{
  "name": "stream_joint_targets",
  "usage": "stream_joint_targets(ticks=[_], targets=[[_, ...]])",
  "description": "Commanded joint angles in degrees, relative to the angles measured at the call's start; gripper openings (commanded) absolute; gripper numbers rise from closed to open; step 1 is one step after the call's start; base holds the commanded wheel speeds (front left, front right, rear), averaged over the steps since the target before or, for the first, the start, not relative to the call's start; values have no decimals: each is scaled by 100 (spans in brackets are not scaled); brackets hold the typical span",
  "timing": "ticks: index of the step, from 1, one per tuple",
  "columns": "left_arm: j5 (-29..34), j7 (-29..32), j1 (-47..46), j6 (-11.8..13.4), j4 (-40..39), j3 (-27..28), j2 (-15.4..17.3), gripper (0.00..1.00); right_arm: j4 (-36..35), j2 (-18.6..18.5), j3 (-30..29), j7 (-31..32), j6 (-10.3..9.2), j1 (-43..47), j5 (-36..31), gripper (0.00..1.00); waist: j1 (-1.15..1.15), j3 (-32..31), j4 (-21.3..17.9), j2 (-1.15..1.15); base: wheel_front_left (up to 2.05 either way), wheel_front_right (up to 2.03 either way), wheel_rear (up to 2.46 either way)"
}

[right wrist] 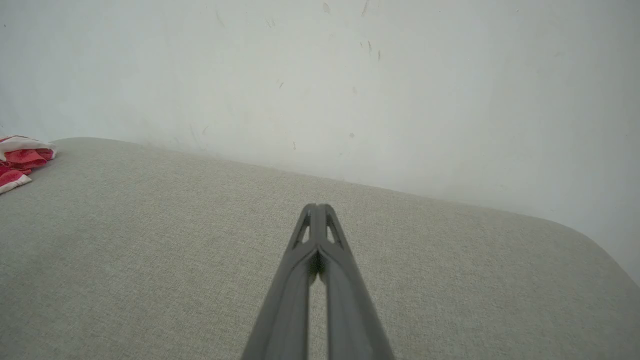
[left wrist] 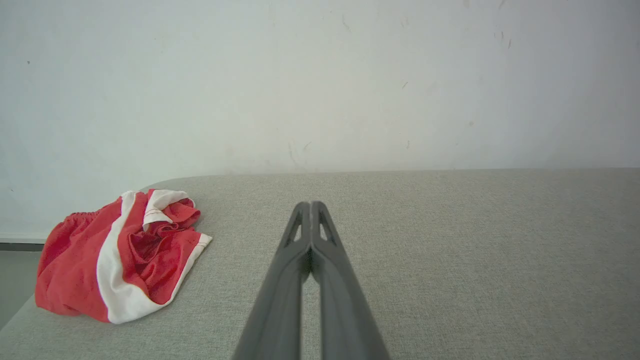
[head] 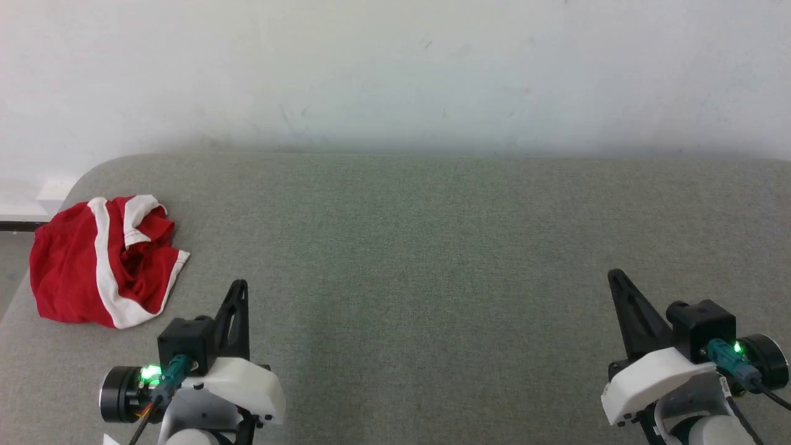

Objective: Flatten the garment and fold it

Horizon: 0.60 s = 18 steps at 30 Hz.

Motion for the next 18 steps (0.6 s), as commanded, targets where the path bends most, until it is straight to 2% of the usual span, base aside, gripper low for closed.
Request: stream_joint_targets(ticks=[1,9,10,18], targets=[[38,1,27,-46,-31,21,-16,0,-36,22,-3,3,-12,-38,-44,0,0,0,0,-1,0,0,0],[38,1,27,-46,-31,21,-16,0,-36,22,-3,3,-12,-38,-44,0,0,0,0,-1,0,0,0],[0,0,0,0,0,0,0,100,0,0,0,0,0,0,0,100,0,0,0,-1,0,0,0],[-41,-52,10,31,17,-25,0,100,20,-2,-6,-52,1,-2,66,100,0,2,-2,-1,0,0,0]])
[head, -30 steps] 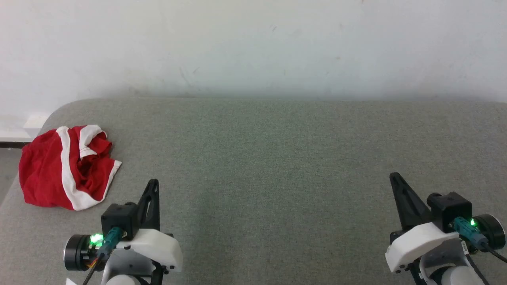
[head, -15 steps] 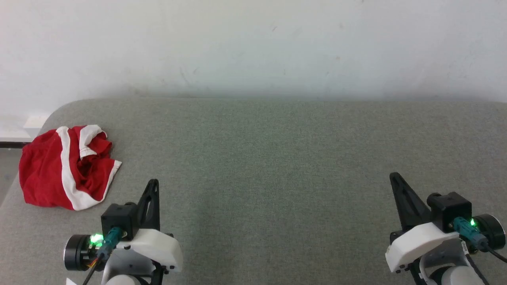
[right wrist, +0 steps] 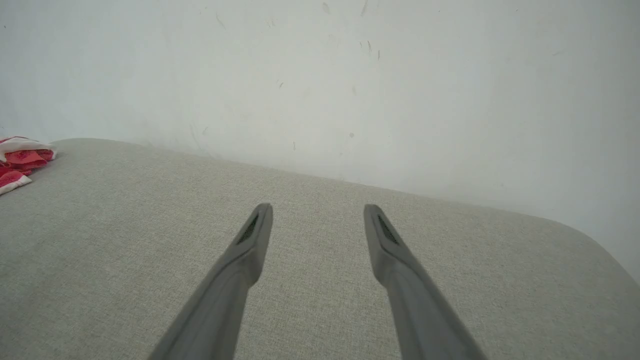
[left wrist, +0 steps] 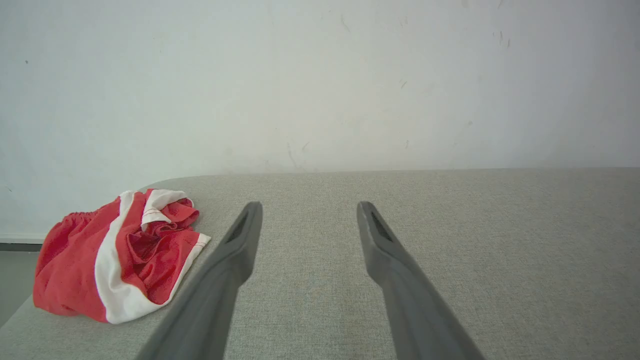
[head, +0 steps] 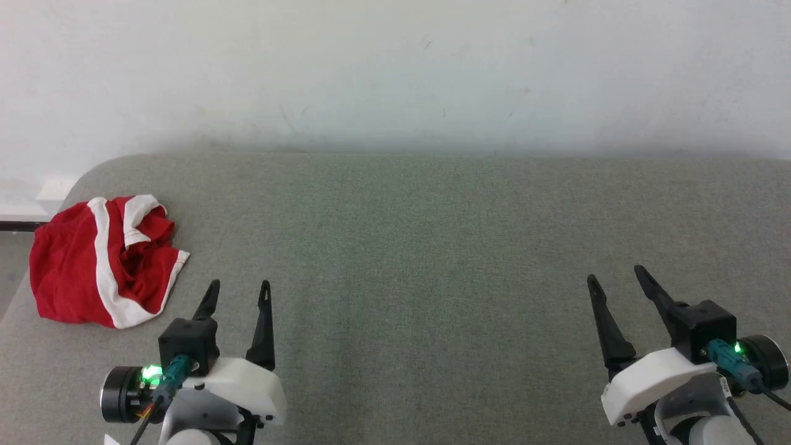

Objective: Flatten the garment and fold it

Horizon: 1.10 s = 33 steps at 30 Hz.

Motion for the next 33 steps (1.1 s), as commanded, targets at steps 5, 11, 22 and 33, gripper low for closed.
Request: stream_joint_targets(ticks=[5,11,22,33], targets=[[-75,-108,20,51,18,-40,-1,100,26,2,-26,-104,-1,-8,106,100,0,2,4,-1,0,0,0],[-127,-180,35,86,25,-71,-2,100,43,3,-12,-176,-2,-9,151,100,0,5,35,-1,0,0,0],[-217,-311,60,145,26,-119,-4,100,-24,5,17,-308,-3,7,196,100,0,5,243,-1,0,0,0],[-294,-431,106,189,19,-156,-5,100,-21,7,54,-427,-4,38,165,100,0,0,642,-1,0,0,0]])
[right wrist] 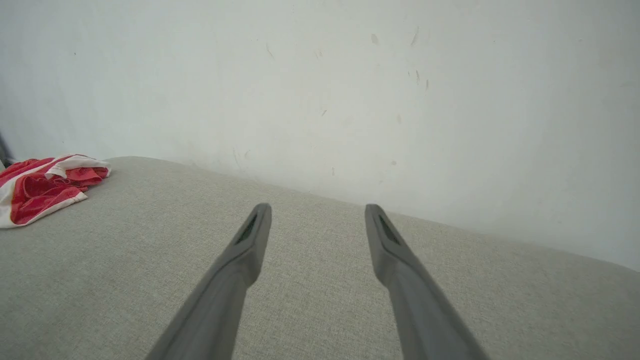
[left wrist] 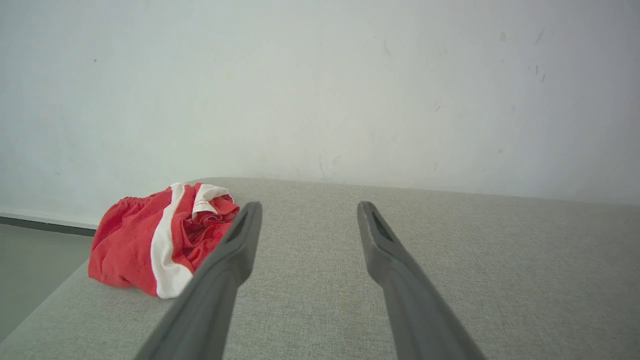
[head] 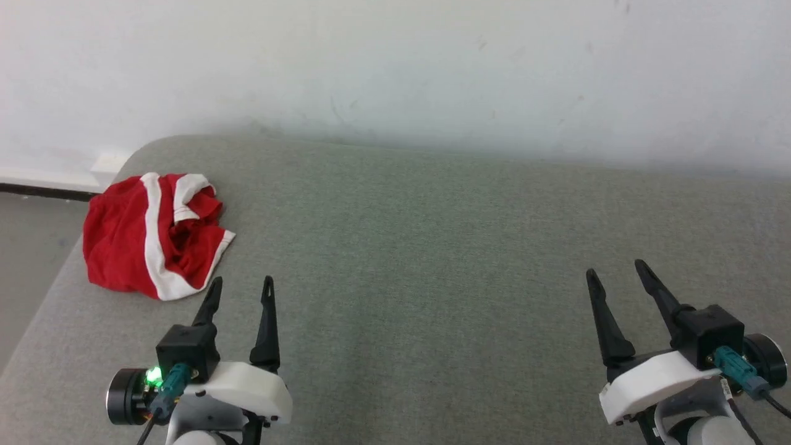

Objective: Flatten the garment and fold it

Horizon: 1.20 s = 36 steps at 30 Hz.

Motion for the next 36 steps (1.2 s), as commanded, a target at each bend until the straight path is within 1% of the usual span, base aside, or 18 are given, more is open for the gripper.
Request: stream_joint_targets(ticks=[1,24,36], targets=[[-53,-60,96,41,-7,-12,-5,100,-21,7,21,-60,-4,32,4,100,0,-1,138,0,0,0,0],[-108,-336,279,36,12,-190,-8,100,62,12,125,-336,-6,102,57,100,0,-115,1180,0,0,0,0],[-168,-479,368,83,14,-258,-10,100,108,14,214,-479,-8,141,123,100,0,-195,1665,0,0,0,0]])
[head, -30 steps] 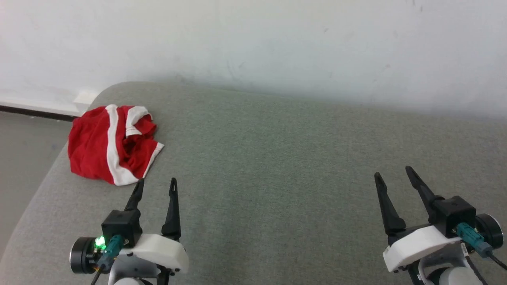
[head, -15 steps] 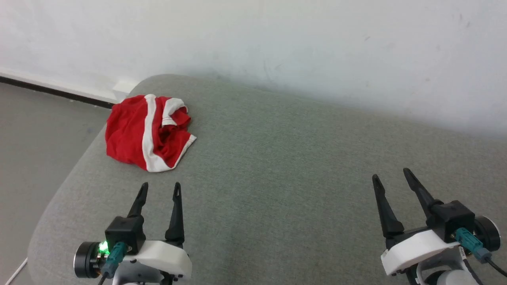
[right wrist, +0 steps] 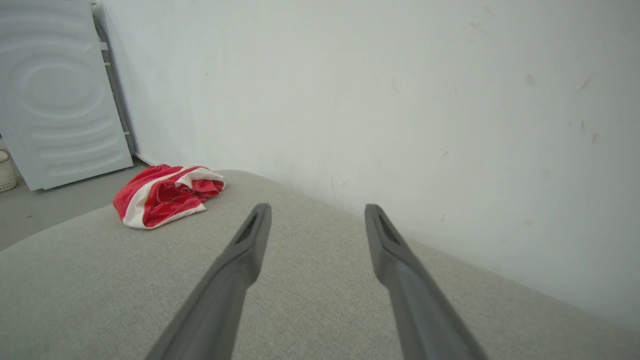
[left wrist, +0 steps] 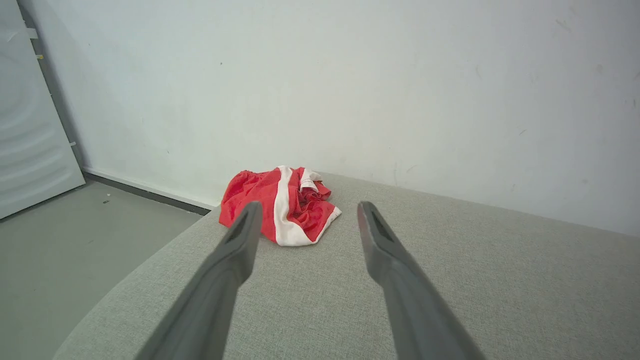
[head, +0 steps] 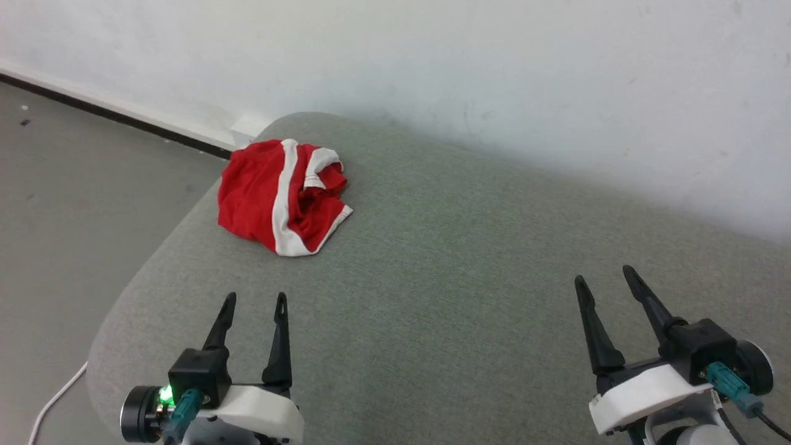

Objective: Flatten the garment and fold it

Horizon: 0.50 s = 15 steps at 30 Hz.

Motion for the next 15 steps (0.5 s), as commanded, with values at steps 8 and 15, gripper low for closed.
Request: stream_joint_targets(ticks=[8,15], targets=[[-76,-151,121,26,-3,-26,-11,100,49,15,74,-151,-8,51,115,100,0,-44,374,0,0,0,0],[-115,-235,159,42,-32,-65,-12,100,61,16,125,-235,-9,72,194,100,0,-39,579,0,0,0,0]])
